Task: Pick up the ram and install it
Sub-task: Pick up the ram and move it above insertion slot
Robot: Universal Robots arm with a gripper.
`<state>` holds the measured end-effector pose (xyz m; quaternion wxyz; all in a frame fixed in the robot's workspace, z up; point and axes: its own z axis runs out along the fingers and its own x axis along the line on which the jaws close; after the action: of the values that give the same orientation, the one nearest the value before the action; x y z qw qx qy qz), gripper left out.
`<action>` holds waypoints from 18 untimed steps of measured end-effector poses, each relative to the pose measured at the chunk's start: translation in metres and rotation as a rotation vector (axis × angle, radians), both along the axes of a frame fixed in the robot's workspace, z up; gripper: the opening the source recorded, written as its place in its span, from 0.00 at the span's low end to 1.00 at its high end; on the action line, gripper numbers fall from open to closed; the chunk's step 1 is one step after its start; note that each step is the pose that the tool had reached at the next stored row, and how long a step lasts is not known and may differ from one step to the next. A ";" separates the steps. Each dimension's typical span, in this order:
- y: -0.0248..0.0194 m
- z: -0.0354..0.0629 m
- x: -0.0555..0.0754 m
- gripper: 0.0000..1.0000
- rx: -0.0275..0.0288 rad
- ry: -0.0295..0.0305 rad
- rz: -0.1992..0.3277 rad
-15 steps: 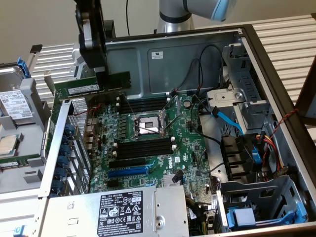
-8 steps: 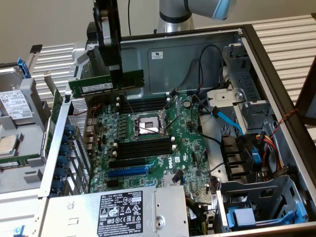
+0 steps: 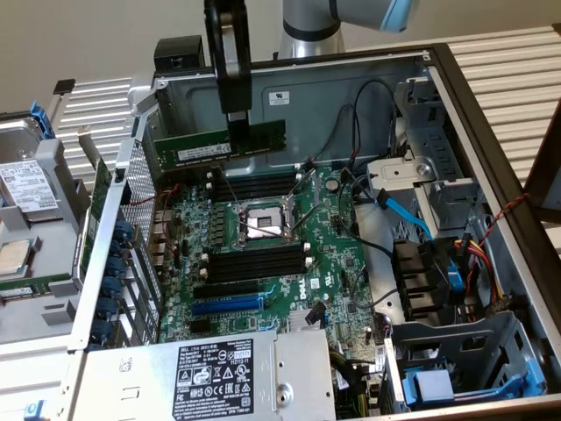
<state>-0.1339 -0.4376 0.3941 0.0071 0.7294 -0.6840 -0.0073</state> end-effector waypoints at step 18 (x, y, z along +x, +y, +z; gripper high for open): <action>0.0214 -0.0052 0.011 0.13 -0.0382 -0.0004 -0.025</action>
<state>-0.1230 -0.4161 0.3889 0.0208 0.7204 -0.6932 0.0059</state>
